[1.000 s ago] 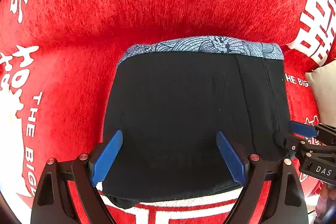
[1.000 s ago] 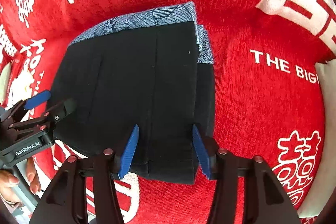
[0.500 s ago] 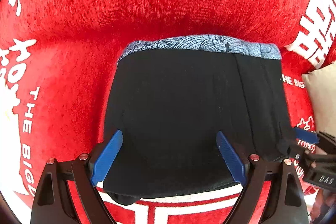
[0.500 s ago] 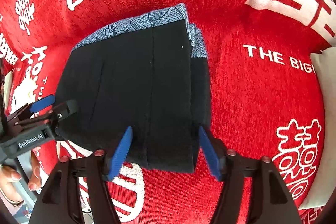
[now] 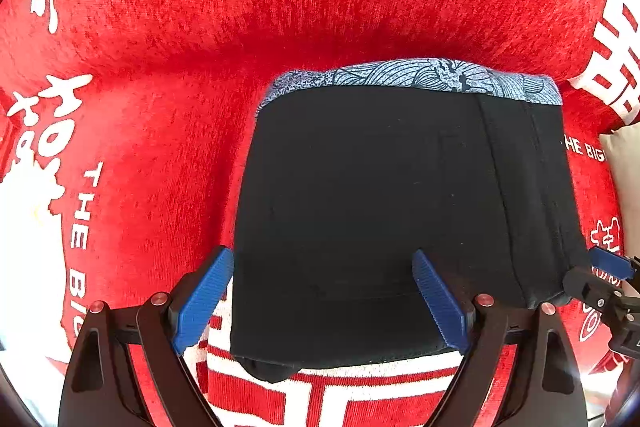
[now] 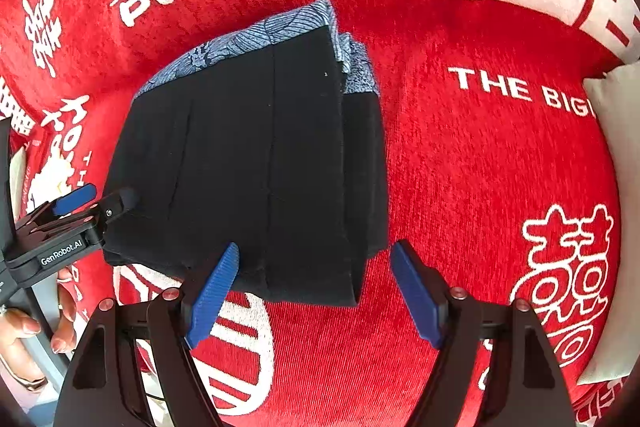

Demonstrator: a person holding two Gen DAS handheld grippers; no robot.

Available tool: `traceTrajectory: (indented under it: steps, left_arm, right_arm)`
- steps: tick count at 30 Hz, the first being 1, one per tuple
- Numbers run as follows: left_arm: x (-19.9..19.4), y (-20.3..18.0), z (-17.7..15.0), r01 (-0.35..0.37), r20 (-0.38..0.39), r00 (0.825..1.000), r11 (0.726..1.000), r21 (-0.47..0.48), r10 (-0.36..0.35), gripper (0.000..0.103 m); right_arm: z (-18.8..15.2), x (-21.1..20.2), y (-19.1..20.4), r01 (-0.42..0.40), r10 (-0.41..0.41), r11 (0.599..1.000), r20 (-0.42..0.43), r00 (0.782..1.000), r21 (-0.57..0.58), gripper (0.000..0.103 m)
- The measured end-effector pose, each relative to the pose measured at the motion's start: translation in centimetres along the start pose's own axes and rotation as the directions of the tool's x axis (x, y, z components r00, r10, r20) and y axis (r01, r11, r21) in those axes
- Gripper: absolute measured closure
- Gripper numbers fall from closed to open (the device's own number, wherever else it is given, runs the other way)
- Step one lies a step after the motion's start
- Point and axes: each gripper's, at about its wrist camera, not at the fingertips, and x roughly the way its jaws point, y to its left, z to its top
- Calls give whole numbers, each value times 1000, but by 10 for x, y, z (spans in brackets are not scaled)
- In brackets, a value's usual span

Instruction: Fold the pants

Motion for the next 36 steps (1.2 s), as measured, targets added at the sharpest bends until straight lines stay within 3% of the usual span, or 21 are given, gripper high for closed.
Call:
traceTrajectory:
  steps: [12, 15, 18, 21, 24, 26, 28, 29, 32, 36]
  left_arm:
    - [2, -7, 4, -23, -14, 1000, 1000, 7, 23, 11]
    - [2, -1, 6, 16, -23, 1000, 1000, -8, -16, 11]
    - [-3, 15, 10, 117, -14, 993, 992, -48, -118, 11]
    - [-5, 36, 18, 141, -4, 990, 987, -72, -142, 11]
    - [2, 56, 26, 151, -16, 988, 985, -84, -153, 11]
    - [14, 67, 31, 198, -56, 977, 976, -91, -204, 11]
    - [24, 74, 34, 202, -71, 975, 975, -93, -209, 11]
    - [28, 76, 36, 206, -76, 974, 974, -91, -214, 11]
    - [40, 80, 41, 238, -95, 964, 966, -100, -247, 11]
    - [60, 87, 50, 346, -147, 921, 930, -122, -362, 11]
  right_arm:
    - [0, -5, -8, 7, -7, 1000, -1, 1000, 15, 22]
    - [1, -6, -9, 7, -7, 1000, -6, 1000, 10, 22]
    - [1, -9, -12, -1, 1, 1000, -6, 1000, -1, 21]
    - [3, -12, -23, -23, 23, 1000, -2, 1000, 11, 21]
    - [8, -13, -41, -94, 94, 994, 1, 996, 61, 21]
    - [13, -11, -54, -167, 167, 980, 12, 986, 104, 20]
    - [20, -7, -65, -231, 231, 965, 22, 973, 126, 14]
    - [23, -4, -67, -244, 244, 961, 17, 970, 127, 9]
    - [34, 10, -75, -268, 269, 955, 9, 963, 131, 8]
    - [45, 27, -82, -349, 354, 927, -12, 935, 139, 8]
